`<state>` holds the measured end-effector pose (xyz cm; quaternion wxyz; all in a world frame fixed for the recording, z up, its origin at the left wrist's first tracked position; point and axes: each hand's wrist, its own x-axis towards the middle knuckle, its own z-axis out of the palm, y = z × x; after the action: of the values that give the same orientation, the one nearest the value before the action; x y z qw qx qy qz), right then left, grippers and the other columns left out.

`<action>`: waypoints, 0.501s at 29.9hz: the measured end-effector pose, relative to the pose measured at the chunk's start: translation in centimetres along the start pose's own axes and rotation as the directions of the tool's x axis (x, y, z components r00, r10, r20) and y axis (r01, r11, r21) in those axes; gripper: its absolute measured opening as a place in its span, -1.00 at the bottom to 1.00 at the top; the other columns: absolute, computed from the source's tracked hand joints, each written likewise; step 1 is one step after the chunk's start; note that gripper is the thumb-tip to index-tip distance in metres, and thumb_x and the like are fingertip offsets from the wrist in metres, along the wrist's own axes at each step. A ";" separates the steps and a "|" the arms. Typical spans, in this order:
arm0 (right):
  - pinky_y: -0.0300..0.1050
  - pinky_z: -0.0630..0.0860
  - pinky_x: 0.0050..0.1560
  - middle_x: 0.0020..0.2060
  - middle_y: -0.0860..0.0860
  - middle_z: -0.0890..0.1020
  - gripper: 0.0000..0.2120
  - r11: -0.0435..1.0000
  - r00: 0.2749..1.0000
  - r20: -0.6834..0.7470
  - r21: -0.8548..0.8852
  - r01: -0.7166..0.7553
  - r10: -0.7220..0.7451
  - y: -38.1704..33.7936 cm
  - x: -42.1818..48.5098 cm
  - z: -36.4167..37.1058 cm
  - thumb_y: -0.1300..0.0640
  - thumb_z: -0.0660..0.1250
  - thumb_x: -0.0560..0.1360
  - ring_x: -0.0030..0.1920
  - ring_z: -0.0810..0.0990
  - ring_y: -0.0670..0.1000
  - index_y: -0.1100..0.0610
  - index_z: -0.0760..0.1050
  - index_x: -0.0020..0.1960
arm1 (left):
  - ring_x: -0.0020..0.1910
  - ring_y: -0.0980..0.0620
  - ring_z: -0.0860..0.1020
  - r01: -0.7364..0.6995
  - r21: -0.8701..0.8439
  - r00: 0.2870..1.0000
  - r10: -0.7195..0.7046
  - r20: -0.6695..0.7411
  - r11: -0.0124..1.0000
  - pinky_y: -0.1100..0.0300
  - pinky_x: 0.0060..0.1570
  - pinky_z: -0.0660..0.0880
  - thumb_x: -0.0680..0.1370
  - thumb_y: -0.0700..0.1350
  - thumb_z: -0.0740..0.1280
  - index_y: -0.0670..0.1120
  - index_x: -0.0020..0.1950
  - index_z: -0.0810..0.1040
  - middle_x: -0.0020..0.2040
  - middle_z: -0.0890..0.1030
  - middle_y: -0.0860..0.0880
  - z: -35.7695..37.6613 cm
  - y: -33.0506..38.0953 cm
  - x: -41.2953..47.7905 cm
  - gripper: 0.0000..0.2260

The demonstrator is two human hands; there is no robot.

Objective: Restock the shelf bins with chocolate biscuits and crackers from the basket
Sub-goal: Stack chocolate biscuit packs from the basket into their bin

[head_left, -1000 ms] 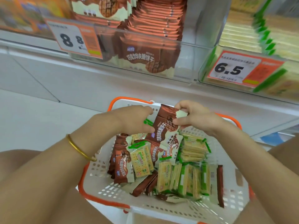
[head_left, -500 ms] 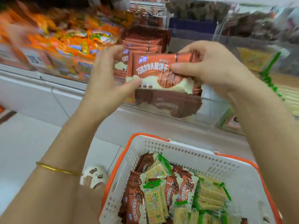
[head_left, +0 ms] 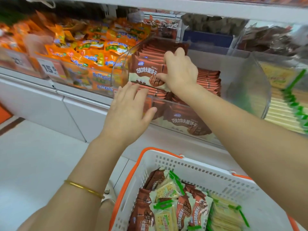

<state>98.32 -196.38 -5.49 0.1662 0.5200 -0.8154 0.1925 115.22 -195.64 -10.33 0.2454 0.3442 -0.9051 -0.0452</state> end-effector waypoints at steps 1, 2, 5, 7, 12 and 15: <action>-0.04 0.31 -0.19 0.22 0.12 0.38 -0.52 1.000 1.000 -0.006 -0.028 0.008 -0.009 0.1 0.0 0.0 -0.08 0.38 0.47 0.12 0.48 0.16 0.13 0.33 0.26 | 0.49 -0.15 0.16 0.002 0.000 1.000 -0.002 0.005 1.000 -0.07 0.47 0.02 0.48 0.12 0.12 -0.15 0.38 0.39 0.42 0.36 -0.14 -0.1 0.0 0.0 -0.44; -0.04 0.30 -0.20 0.21 0.12 0.39 -0.49 1.000 1.000 -0.003 -0.027 0.008 -0.009 0.2 0.0 -0.1 -0.09 0.39 0.46 0.11 0.49 0.16 0.13 0.31 0.27 | 0.49 -0.14 0.16 0.005 -0.002 1.000 -0.005 0.003 1.000 -0.07 0.47 0.02 0.48 0.12 0.12 -0.15 0.39 0.39 0.41 0.36 -0.14 -0.1 0.0 0.0 -0.44; -0.05 0.33 -0.20 0.19 0.11 0.39 -0.46 0.999 1.000 -0.011 0.039 -0.020 0.020 0.4 -0.6 -1.0 -0.10 0.42 0.44 0.08 0.51 0.15 0.13 0.29 0.25 | 0.45 -0.17 0.23 -0.025 -0.018 0.998 0.024 -0.061 1.000 -0.10 0.44 0.15 0.49 0.08 0.16 -0.18 0.34 0.43 0.35 0.43 -0.15 -0.6 0.5 -0.3 -0.49; -0.07 0.37 -0.18 0.13 0.08 0.40 -0.54 0.993 0.998 -0.057 0.117 -0.013 0.019 0.9 -1.9 -2.7 -0.06 0.42 0.45 0.02 0.51 0.11 0.11 0.32 0.20 | 0.31 -0.18 0.36 -0.111 -0.015 0.984 0.107 -0.145 0.994 -0.07 0.29 0.31 0.50 0.02 0.19 -0.19 0.23 0.50 0.23 0.52 -0.13 -1.2 1.8 -0.9 -0.59; -0.29 0.37 -0.27 -0.28 -0.08 0.49 -0.82 0.821 0.999 -0.054 0.570 0.033 -0.002 4.1 -11.4 -9.1 0.15 0.43 0.41 -0.32 0.44 -0.13 0.06 0.41 -0.13 | -0.02 -0.14 0.46 -0.313 -0.039 0.946 0.307 -0.108 0.949 -0.03 -0.07 0.44 0.46 -0.09 0.24 -0.16 -0.05 0.56 -0.05 0.58 -0.05 -0.5 6.5 -4.0 -0.81; -0.29 0.39 -0.48 -0.42 -0.06 0.49 -0.85 0.724 0.934 0.357 0.647 -0.238 -0.012 7.6 -17.9 -7.1 0.22 0.42 0.44 -0.47 0.52 -0.05 0.11 0.45 -0.20 | -0.06 -0.11 0.50 -0.389 -0.054 0.900 0.392 0.190 0.920 0.04 -0.15 0.48 0.45 0.01 0.10 -0.12 -0.08 0.59 -0.12 0.59 -0.02 2.4 7.2 -5.6 -0.68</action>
<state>99.14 -175.93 -8.82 -0.1896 0.5179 -0.7343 0.3958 113.32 -186.75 -12.88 0.1611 0.1479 -0.9751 -0.0356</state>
